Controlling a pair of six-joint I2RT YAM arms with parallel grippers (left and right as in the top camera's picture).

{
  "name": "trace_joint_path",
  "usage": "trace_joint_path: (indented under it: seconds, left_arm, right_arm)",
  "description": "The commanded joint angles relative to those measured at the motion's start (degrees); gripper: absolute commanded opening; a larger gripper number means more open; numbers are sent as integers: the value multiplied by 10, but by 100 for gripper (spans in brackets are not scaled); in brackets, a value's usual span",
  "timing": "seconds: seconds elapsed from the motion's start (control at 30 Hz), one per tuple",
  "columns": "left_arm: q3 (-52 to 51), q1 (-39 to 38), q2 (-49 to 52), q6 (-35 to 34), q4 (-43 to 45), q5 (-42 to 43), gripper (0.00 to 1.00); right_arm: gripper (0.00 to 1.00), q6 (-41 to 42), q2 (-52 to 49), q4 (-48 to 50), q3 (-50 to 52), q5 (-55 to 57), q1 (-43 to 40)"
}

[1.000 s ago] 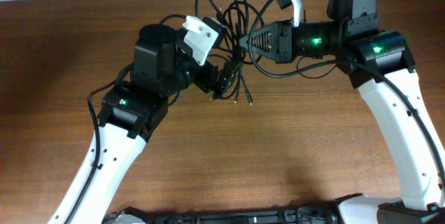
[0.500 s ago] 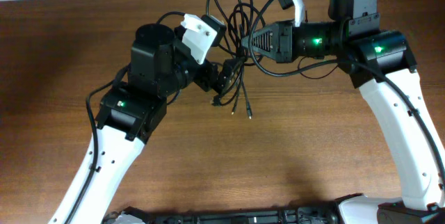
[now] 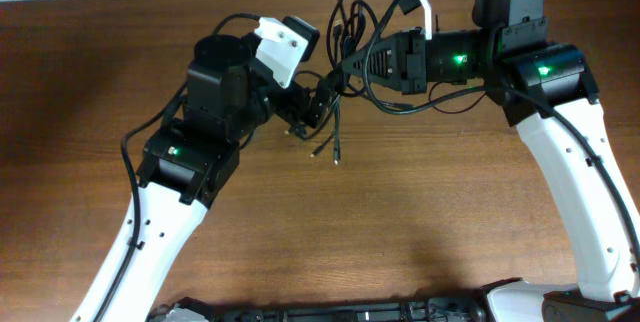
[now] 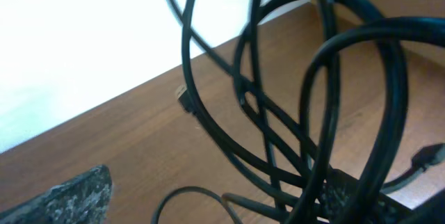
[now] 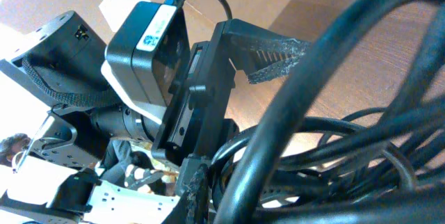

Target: Untangle cables

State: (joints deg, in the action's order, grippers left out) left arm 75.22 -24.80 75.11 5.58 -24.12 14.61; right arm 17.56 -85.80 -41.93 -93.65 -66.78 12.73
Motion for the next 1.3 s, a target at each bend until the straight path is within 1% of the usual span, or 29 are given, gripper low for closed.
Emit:
trace_joint_path:
  seconds: [0.0,0.03,0.07,0.13,0.17,0.2,0.23,0.27,0.3,0.37,0.4,0.43,0.47,0.5,0.57,0.63,0.67,0.7,0.73,0.8,0.83,0.9,0.97,1.0,1.1,1.13,1.2,1.27]
  left_arm:
    - [3,6,19,5,10,-61,85]
    - [3,6,23,5,11,-59,84]
    - [3,6,27,5,12,-48,75]
    - [3,6,36,5,12,-2,74]
    - [3,6,39,5,14,33,70]
    - [3,6,39,5,14,39,65]
    - [3,6,38,5,15,38,64]
    - [3,6,38,5,16,38,59]
    - [3,6,38,5,16,38,53]
    - [3,6,38,5,16,38,30]
    - [3,6,38,5,16,36,21]
    - [3,6,38,5,16,36,10]
    - [3,6,38,5,16,36,2]
    - [3,7,38,5,16,36,0]
    - [3,18,38,5,16,36,0]
    - [3,38,31,4,15,36,0]
    - [3,50,24,0,16,36,0]
    - [3,57,19,-11,16,36,0]
    - [3,69,12,-33,16,36,0]
    - [3,85,8,-69,16,36,0]
    - [3,91,8,-100,16,36,0]
    - [3,91,8,-146,18,37,0]
    - [3,90,8,-197,24,46,0]
    - [3,90,8,-210,31,73,0]
    - [3,90,8,-213,44,132,0]
    - [3,90,8,-226,48,148,0]
    - [3,90,8,-229,51,166,0]
    - [3,90,8,-229,52,188,0]
  right_arm:
    - [4,-8,10,0,-14,-66,0]
    - [4,-8,10,1,-14,-66,0]
    - [4,-8,10,4,-14,-68,0]
    - [4,-8,10,13,-14,-70,0]
    - [4,-8,10,13,-14,-70,0]
    - [4,-8,10,13,-14,-70,0]
    - [4,-8,10,13,-14,-70,0]
    - [4,-8,10,13,-14,-70,0]
    - [4,-8,10,13,-14,-70,0]
    - [4,-8,10,13,-14,-70,0]
    - [4,-8,10,12,-14,-70,0]
    - [4,-8,10,12,-14,-69,0]
    - [4,-8,10,12,-14,-64,0]
    - [4,-8,10,10,-14,-52,0]
    - [6,-8,10,-8,-14,0,0]
    - [23,-8,10,-39,-14,76,0]
    - [34,-8,10,-64,-14,134,0]
    - [43,-8,10,-78,-14,163,0]
    - [55,-8,10,-92,-14,188,0]
    - [65,-8,10,-101,-14,190,0]
    - [66,-17,10,-104,-14,188,1]
    - [66,-43,10,-119,-14,188,2]
    - [66,-106,10,-123,-14,173,19]
    - [67,-151,10,-123,-14,161,36]
    - [66,-234,10,-122,-14,160,76]
    - [66,-269,10,-118,-14,160,96]
    - [65,-294,10,-105,-14,161,116]
    - [64,-293,10,-88,-14,175,117]
